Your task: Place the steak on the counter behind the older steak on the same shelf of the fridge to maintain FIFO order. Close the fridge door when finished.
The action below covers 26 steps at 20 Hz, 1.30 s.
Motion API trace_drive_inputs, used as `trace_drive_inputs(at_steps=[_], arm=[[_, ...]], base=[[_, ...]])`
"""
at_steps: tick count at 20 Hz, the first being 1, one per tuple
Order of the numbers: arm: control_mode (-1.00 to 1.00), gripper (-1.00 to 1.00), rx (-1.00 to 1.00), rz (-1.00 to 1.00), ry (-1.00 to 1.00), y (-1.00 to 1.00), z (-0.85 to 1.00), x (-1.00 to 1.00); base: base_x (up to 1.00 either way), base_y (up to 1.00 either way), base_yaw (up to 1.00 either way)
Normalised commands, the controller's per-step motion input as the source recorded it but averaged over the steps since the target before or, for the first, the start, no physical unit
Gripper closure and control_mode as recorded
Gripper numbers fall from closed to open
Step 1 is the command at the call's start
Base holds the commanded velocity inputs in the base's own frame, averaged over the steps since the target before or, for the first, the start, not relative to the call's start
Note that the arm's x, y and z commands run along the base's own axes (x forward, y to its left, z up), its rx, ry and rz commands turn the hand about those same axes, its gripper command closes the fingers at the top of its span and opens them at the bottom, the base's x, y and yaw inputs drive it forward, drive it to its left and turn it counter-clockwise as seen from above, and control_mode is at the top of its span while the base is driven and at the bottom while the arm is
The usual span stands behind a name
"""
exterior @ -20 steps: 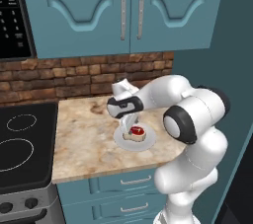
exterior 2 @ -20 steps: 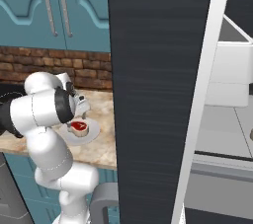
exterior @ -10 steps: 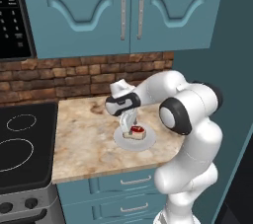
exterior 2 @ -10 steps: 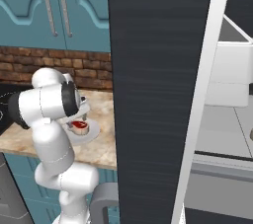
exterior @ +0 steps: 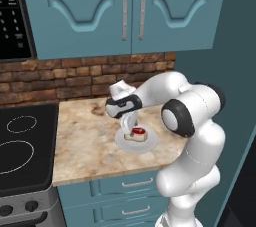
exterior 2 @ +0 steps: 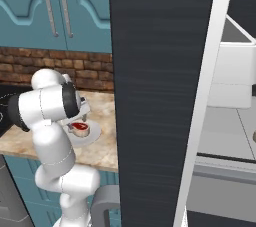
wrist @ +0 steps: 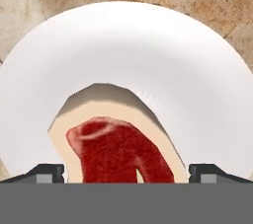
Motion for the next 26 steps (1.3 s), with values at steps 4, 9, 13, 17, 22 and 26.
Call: trace_drive_inputs(at_steps=[4,9,13,17,22,26], arm=[[-1.0,-1.0,0.0,0.1,-0.08,0.09,0.0,0.0],[-1.0,-1.0,0.0,0.11,-0.05,0.13,-0.07,0.02],[-1.0,-1.0,0.0,0.13,-0.01,0.14,-0.24,0.01],[-1.0,-1.0,0.0,0.09,0.01,0.03,-0.46,0.0],[-1.0,-1.0,0.0,0.06,0.02,0.0,-0.52,-0.08],[-1.0,1.0,-0.01,0.01,0.08,0.0,-0.38,0.0]], base=[[0.0,0.0,0.0],[0.0,0.0,0.0],[0.0,0.0,0.0],[0.0,0.0,0.0],[0.0,0.0,0.0],[0.0,0.0,0.0]])
